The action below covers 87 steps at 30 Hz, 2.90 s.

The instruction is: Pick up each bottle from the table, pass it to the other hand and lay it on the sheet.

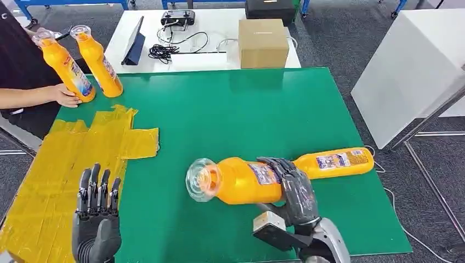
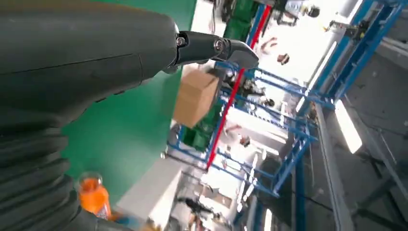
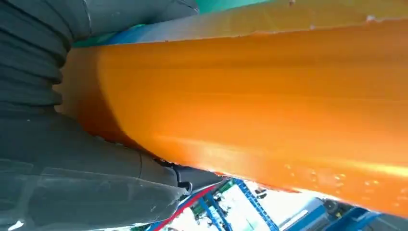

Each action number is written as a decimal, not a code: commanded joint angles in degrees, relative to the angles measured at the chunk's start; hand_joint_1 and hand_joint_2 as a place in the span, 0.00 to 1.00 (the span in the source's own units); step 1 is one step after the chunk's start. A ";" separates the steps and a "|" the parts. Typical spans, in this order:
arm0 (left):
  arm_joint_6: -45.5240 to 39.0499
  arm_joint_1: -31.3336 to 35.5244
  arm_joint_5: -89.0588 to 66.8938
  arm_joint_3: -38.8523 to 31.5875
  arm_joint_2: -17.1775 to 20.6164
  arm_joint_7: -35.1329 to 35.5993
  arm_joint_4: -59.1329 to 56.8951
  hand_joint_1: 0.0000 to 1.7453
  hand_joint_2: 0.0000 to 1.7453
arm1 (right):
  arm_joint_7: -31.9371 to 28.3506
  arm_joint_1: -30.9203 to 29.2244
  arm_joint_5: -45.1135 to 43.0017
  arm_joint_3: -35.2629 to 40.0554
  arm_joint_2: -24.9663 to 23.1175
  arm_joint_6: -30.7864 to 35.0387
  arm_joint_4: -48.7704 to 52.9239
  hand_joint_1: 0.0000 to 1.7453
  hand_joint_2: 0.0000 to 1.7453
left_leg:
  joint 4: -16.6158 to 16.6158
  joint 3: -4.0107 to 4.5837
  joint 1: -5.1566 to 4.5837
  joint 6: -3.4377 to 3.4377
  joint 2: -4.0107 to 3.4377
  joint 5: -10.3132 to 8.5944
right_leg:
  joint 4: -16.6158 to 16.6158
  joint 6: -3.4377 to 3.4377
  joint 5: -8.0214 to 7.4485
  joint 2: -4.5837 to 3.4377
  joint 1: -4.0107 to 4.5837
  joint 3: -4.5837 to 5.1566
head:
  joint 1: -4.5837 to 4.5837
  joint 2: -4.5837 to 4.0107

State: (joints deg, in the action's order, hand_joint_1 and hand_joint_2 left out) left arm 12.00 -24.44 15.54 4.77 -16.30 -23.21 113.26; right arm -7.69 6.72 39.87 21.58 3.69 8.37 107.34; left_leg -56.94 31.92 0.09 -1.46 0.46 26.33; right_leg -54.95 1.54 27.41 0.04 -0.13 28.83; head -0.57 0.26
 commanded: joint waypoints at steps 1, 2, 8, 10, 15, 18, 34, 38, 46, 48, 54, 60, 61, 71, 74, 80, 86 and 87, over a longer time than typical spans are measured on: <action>-3.19 3.36 1.79 7.35 6.76 -0.50 -4.68 0.00 1.00 | 1.09 -7.66 -3.16 6.05 -6.34 0.92 -11.31 1.00 1.00 | 0.14 -0.17 0.02 0.08 -0.17 -0.01 | 0.12 -0.02 -0.06 -0.15 0.03 -0.13 | 0.00 0.00; -3.39 3.62 2.07 7.91 7.11 -0.38 -4.94 0.00 1.00 | 1.26 -8.42 -3.70 6.54 -6.90 0.94 -12.43 1.00 1.00 | 0.14 -0.15 0.03 0.07 -0.21 -0.01 | 0.10 -0.02 -0.07 -0.19 0.07 -0.12 | 0.00 0.00; -5.10 4.81 1.68 10.42 8.45 -0.87 -6.25 0.00 1.00 | 1.61 -11.43 -6.17 9.10 -8.69 0.70 -16.71 1.00 1.00 | 0.13 -0.09 0.02 0.06 -0.17 -0.03 | 0.09 0.00 -0.07 -0.14 0.05 -0.09 | 0.00 0.00; -5.61 5.01 1.52 10.69 8.62 -1.05 -6.29 0.00 1.00 | 1.65 -11.76 -6.36 9.70 -8.83 0.77 -17.06 1.00 1.00 | 0.13 -0.12 0.04 0.08 -0.18 -0.03 | 0.11 -0.01 -0.08 -0.14 0.07 -0.13 | -0.02 0.00; -5.63 5.02 1.53 10.75 8.60 -1.05 -6.29 0.00 1.00 | 1.67 -11.83 -6.30 10.04 -9.16 0.72 -16.99 1.00 1.00 | 0.08 -0.01 0.01 0.05 -0.08 -0.02 | 0.05 0.00 -0.04 -0.05 0.03 -0.04 | -0.02 0.00; -5.62 4.99 1.53 10.76 8.66 -1.05 -6.28 0.00 1.00 | 1.67 -11.82 -6.29 10.02 -9.05 0.73 -16.94 1.00 1.00 | 0.08 0.00 0.00 0.04 -0.06 -0.02 | 0.04 0.00 -0.03 -0.04 0.02 -0.03 | -0.02 0.00; -9.79 5.37 0.24 9.57 7.98 -2.92 -5.20 0.00 1.00 | 3.97 -20.69 -5.08 26.47 -10.80 -0.89 -27.91 1.00 1.00 | 0.10 -0.11 0.06 0.08 -0.23 0.01 | 0.08 -0.01 -0.05 -0.18 0.09 -0.13 | -0.04 0.00; -10.28 5.58 0.32 8.83 7.73 -3.04 -4.67 0.00 1.00 | 4.48 -20.35 -4.10 27.94 -11.20 -2.04 -27.74 1.00 1.00 | 0.07 -0.05 0.04 0.07 -0.15 -0.01 | 0.04 0.01 -0.05 -0.12 0.06 -0.07 | -0.02 0.00; -10.76 5.04 0.55 7.24 6.97 -3.19 -4.23 0.00 1.00 | 4.55 -20.38 -2.80 29.02 -10.84 -2.17 -28.08 1.00 1.00 | 0.10 -0.10 0.06 0.09 -0.12 0.00 | 0.09 -0.01 -0.03 -0.07 0.08 -0.15 | -0.02 0.00; -10.76 5.04 0.55 7.24 6.97 -3.19 -4.23 0.00 1.00 | 4.55 -20.38 -2.80 29.02 -10.84 -2.17 -28.08 1.00 1.00 | 0.06 0.03 0.03 0.05 -0.02 -0.03 | 0.03 0.00 -0.02 0.01 0.05 -0.03 | -0.02 0.00; -10.68 4.90 0.60 6.70 6.70 -3.25 -4.15 0.00 1.00 | 4.47 -20.49 -2.78 29.37 -10.68 -2.56 -28.34 1.00 1.00 | 0.06 0.01 0.03 0.06 -0.02 -0.02 | 0.03 0.00 -0.02 0.00 0.05 -0.05 | -0.02 0.00; -10.21 4.84 0.56 6.08 6.47 -3.32 -4.08 0.00 1.00 | 4.57 -20.53 -3.24 29.50 -10.93 -2.91 -30.42 1.00 1.00 | 0.07 -0.01 0.02 0.05 -0.03 -0.02 | 0.05 0.01 -0.02 0.00 0.05 -0.07 | -0.02 0.00; -9.63 4.88 0.14 6.37 6.85 -3.35 -4.21 0.00 1.00 | 4.57 -20.53 -3.32 29.28 -10.83 -2.96 -30.66 1.00 1.00 | 0.09 -0.08 0.05 0.07 -0.05 -0.01 | 0.10 0.01 -0.02 -0.01 0.08 -0.16 | -0.02 0.00; -3.99 4.53 -0.97 8.03 8.83 -2.50 -4.32 0.00 1.00 | 5.89 -20.90 -3.58 27.12 -10.94 -3.78 -33.42 1.00 1.00 | 0.10 -0.07 0.05 0.07 0.01 -0.04 | 0.10 0.00 -0.03 0.05 0.07 -0.14 | -0.02 0.00; -1.39 4.22 -1.12 8.59 9.43 -2.09 -4.88 0.00 1.00 | 5.88 -23.52 -2.95 29.56 -10.64 -4.01 -37.92 1.00 1.00 | 0.15 -0.21 0.09 0.10 -0.10 -0.02 | 0.19 0.00 -0.07 -0.05 0.11 -0.27 | -0.02 0.00; 3.82 3.47 0.14 10.84 10.52 0.20 -4.76 0.00 1.00 | 5.57 -25.49 -2.12 32.61 -11.15 -4.68 -39.67 1.00 1.00 | 0.08 -0.04 0.04 0.07 -0.10 -0.02 | 0.05 0.00 -0.04 -0.07 0.06 -0.07 | -0.02 0.00; 6.47 4.03 2.81 13.82 13.39 -0.16 -5.87 0.00 1.00 | 6.05 -26.58 -1.22 32.88 -11.63 -4.35 -39.78 1.00 1.00 | 0.08 -0.02 0.03 0.06 -0.03 -0.03 | 0.06 0.01 -0.02 0.00 0.05 -0.07 | -0.04 0.00; 5.53 4.28 2.41 13.99 13.71 -0.46 -6.25 0.00 1.00 | 6.27 -26.63 -0.91 33.05 -11.65 -4.28 -39.36 1.00 1.00 | 0.08 0.00 0.00 0.06 -0.02 -0.04 | 0.03 0.01 -0.01 0.01 0.02 -0.03 | 0.00 0.00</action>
State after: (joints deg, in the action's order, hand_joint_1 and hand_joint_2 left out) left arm 16.05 -21.86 18.42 11.65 -7.08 -23.56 110.12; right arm -2.58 -16.18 37.68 50.97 -8.02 4.39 73.79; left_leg -56.93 32.02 0.10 -1.43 0.44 26.32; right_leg -55.00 1.54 27.42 0.03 -0.10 28.90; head -0.57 0.26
